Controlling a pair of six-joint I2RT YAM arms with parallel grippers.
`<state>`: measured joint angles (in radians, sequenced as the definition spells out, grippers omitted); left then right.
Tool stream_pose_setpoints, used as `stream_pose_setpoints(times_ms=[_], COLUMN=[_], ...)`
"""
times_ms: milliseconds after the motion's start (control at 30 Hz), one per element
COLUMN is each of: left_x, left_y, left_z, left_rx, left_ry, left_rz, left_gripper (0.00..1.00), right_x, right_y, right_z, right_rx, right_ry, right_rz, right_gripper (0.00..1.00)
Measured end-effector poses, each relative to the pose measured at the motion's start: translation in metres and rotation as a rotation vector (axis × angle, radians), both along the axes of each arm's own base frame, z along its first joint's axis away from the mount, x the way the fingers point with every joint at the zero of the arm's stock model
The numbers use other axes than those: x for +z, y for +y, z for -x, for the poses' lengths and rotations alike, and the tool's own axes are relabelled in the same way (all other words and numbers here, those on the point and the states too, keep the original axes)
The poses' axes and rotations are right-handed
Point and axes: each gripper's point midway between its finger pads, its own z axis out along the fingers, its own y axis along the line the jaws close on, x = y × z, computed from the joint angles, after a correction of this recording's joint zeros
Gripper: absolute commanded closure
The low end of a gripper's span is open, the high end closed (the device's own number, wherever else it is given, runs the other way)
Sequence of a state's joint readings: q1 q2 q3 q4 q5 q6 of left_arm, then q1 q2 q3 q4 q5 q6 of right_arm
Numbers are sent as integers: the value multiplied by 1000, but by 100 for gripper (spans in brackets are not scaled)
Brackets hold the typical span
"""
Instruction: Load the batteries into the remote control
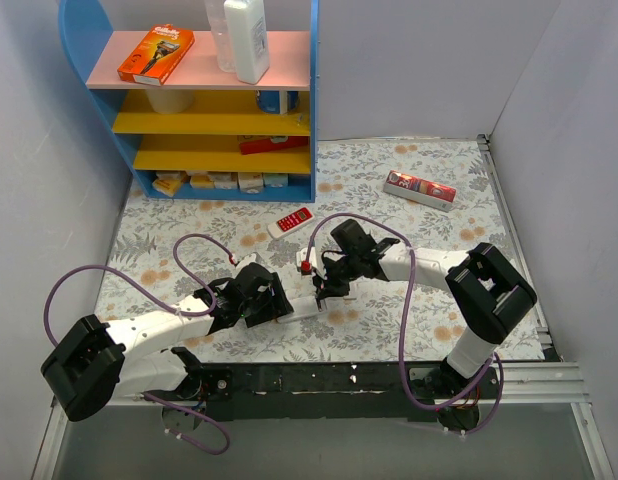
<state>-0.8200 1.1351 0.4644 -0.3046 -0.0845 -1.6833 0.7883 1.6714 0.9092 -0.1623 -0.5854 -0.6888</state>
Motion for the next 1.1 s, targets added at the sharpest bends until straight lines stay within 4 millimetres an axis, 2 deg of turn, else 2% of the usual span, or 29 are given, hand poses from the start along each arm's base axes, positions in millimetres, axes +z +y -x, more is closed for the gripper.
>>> stream_pose_setpoints(times_ms=[267,367,400,667,867,1100], left_x=[-1,-1,-2,-5,-5,-5], left_y=[-1,-1,-2,-3,-3,-6], left_z=[1,2,2,5,6,6], left_rx=[-4,-7,-8,-12,-9,-8], left_ry=[6,11,13,26,28,32], left_rz=[2,4,4,17,21,39], left_gripper=[42,47,51,57,59,59], right_x=[0,0,0,-3,-4,-7], right_y=[0,0,0,1,2,3], right_z=[0,1,1,8,9,23], right_rx=[-2,-5,-5,-5,-12,-12], right_ry=[5,8,9,20,18,64], right_rz=[0,1,1,18,30,48], right_gripper=[80,83,83,83,83,86])
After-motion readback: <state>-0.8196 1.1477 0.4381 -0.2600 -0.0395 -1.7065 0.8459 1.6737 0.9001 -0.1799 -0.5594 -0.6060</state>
